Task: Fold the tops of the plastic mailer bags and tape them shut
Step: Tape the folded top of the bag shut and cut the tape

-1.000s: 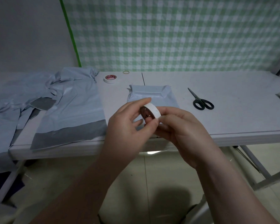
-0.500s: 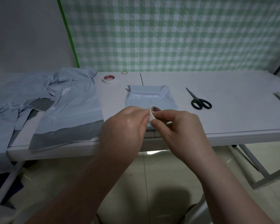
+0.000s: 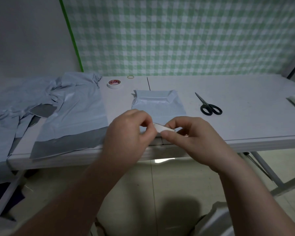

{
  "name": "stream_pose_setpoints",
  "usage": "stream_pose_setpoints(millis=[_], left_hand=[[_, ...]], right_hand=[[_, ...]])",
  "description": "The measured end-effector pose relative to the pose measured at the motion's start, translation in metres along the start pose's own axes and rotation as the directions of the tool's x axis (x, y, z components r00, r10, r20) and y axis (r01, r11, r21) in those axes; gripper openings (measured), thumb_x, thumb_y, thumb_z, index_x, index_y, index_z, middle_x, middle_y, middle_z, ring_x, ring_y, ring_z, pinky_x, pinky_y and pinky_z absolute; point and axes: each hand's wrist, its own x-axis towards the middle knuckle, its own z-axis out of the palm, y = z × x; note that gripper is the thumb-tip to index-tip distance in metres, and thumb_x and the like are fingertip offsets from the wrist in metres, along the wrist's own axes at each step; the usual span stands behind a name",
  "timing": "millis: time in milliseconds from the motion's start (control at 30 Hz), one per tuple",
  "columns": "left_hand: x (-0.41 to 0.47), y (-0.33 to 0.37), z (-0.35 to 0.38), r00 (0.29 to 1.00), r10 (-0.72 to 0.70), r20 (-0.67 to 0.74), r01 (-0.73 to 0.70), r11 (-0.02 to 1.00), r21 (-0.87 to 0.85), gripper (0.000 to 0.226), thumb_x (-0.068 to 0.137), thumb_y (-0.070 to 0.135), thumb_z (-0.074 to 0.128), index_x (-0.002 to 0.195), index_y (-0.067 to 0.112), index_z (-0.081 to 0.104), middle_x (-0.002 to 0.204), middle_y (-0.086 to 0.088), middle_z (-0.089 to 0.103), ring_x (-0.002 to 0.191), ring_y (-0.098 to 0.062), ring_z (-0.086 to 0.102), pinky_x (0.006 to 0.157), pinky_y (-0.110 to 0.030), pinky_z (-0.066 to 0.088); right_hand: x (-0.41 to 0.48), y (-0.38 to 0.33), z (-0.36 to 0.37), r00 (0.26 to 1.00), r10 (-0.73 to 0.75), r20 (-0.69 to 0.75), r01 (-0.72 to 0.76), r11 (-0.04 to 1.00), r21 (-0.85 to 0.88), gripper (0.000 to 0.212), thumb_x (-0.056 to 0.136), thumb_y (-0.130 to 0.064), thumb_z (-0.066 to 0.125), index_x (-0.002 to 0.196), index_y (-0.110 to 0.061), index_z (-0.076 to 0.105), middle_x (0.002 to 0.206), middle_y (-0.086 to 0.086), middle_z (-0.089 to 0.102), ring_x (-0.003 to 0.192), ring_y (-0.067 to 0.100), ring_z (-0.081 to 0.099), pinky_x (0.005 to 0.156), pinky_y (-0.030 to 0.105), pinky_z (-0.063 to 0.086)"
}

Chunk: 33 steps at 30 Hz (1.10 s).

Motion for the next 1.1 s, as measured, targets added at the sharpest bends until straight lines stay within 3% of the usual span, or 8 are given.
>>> stream_pose_setpoints(millis=[133,267,433,533,600,733,900,1100], left_hand=[[0.004,0.008,-0.005,0.977,-0.190,0.094,0.207,0.950,-0.234,0.019,0.077,0.011,0.062,0.060,0.020,0.059,0.051,0.010,0.050,0.053,-0.005,0.047,0.050,-0.011,0.034],[0.010,0.010,-0.009,0.945,-0.281,0.166,0.325,0.855,-0.404,0.027,0.082,0.002,0.058,0.061,0.018,0.062,0.058,-0.004,0.064,0.059,-0.023,0.060,0.056,-0.028,0.046],[0.029,0.011,-0.017,0.861,-0.394,0.322,0.504,0.571,-0.648,0.028,0.090,-0.002,0.045,0.067,0.007,0.060,0.062,-0.002,0.065,0.067,-0.015,0.066,0.062,-0.024,0.055],[0.046,0.007,-0.022,0.806,-0.401,0.435,0.579,0.380,-0.721,0.019,0.093,0.007,0.046,0.077,0.005,0.057,0.066,-0.007,0.057,0.061,-0.017,0.061,0.058,-0.029,0.056],[0.055,0.006,-0.023,0.796,-0.377,0.474,0.595,0.338,-0.729,0.019,0.095,0.016,0.051,0.078,0.009,0.055,0.065,-0.005,0.053,0.055,-0.015,0.053,0.056,-0.030,0.054],[0.067,0.002,-0.024,0.818,-0.353,0.454,0.575,0.467,-0.672,0.023,0.094,0.018,0.056,0.072,0.012,0.054,0.065,-0.001,0.051,0.052,-0.010,0.049,0.054,-0.024,0.052],[0.077,-0.012,-0.028,0.891,-0.304,0.338,0.436,0.783,-0.444,0.021,0.095,0.015,0.054,0.075,0.009,0.055,0.065,-0.003,0.052,0.055,-0.009,0.050,0.055,-0.022,0.050],[0.083,-0.030,-0.028,0.894,-0.353,0.276,0.433,0.838,-0.333,0.028,0.096,0.016,0.053,0.068,0.011,0.053,0.061,-0.002,0.052,0.055,-0.011,0.052,0.060,-0.027,0.055]], right_hand=[[0.001,0.003,-0.004,0.995,-0.062,0.078,0.043,0.974,0.223,0.024,0.080,-0.038,0.063,0.071,-0.015,0.061,0.065,-0.013,0.059,0.067,0.001,0.053,0.071,0.020,0.039],[0.012,0.000,-0.006,0.997,-0.071,-0.014,0.072,0.960,0.272,0.030,0.075,-0.034,0.075,0.070,-0.006,0.064,0.077,0.013,0.069,0.073,0.016,0.061,0.075,0.033,0.045],[0.026,-0.011,-0.009,0.994,-0.086,-0.074,0.098,0.979,0.179,0.038,0.072,-0.042,0.074,0.065,-0.008,0.058,0.066,0.015,0.051,0.063,0.019,0.044,0.062,0.035,0.034],[0.038,-0.020,-0.010,0.995,-0.062,-0.073,0.084,0.930,0.357,0.046,0.075,-0.040,0.068,0.077,0.004,0.055,0.073,0.014,0.057,0.072,0.015,0.055,0.074,0.036,0.045],[0.044,-0.027,-0.010,0.999,-0.031,-0.022,0.038,0.871,0.490,0.037,0.081,-0.042,0.062,0.087,-0.006,0.056,0.082,0.010,0.056,0.080,0.018,0.058,0.086,0.041,0.052],[0.051,-0.038,-0.011,0.999,0.009,0.041,-0.035,0.743,0.668,0.031,0.097,-0.035,0.046,0.092,-0.008,0.059,0.078,0.007,0.060,0.091,0.030,0.068,0.077,0.041,0.058],[0.067,-0.032,-0.011,0.999,0.032,-0.004,-0.023,0.785,0.619,0.031,0.091,-0.022,0.058,0.065,-0.011,0.046,0.060,0.004,0.044,0.077,0.031,0.068,0.059,0.029,0.057],[0.086,-0.021,-0.022,0.986,0.030,-0.165,-0.025,0.999,0.030,0.035,0.068,-0.034,0.076,0.056,-0.018,0.048,0.068,0.017,0.066,0.063,0.017,0.057,0.058,0.032,0.049]])
